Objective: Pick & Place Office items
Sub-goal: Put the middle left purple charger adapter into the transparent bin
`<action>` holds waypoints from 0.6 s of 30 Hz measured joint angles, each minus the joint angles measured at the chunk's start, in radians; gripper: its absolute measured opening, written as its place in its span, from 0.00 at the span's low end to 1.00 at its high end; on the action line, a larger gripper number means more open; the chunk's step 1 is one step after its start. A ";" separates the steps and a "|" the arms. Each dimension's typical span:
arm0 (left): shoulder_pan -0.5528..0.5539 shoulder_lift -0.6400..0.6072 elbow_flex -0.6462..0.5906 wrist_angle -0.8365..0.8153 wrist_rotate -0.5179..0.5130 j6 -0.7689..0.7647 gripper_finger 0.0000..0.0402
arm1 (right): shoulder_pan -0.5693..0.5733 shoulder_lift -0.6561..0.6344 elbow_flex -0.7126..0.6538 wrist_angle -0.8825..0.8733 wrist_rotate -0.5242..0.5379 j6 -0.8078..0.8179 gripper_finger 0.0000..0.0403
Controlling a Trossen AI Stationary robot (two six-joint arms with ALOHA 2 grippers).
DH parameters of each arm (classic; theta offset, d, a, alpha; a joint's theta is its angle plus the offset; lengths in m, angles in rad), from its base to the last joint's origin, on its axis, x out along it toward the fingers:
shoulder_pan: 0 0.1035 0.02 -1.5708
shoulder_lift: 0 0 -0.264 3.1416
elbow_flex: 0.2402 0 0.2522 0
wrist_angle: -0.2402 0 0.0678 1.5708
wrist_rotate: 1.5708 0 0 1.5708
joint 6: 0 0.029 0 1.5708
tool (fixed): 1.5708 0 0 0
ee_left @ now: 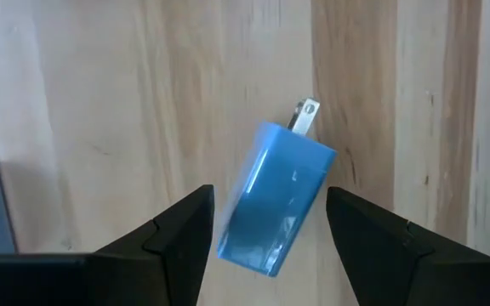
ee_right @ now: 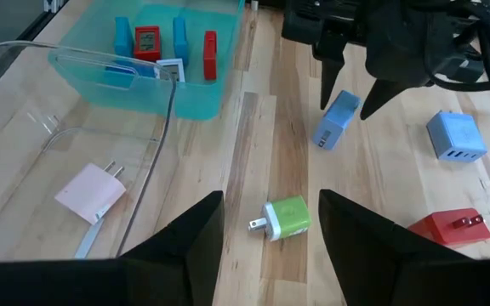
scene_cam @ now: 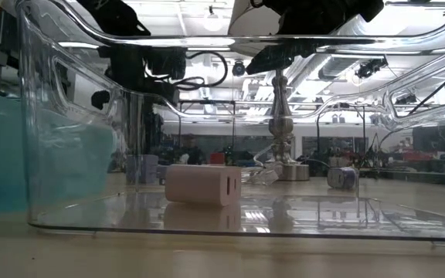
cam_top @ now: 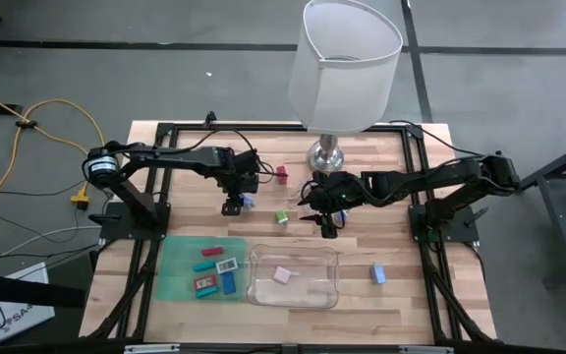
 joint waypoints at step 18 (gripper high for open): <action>-0.005 0.031 0.000 0.009 -0.016 0.018 0.52 | 0.000 0.000 0.000 0.013 0.000 0.000 0.45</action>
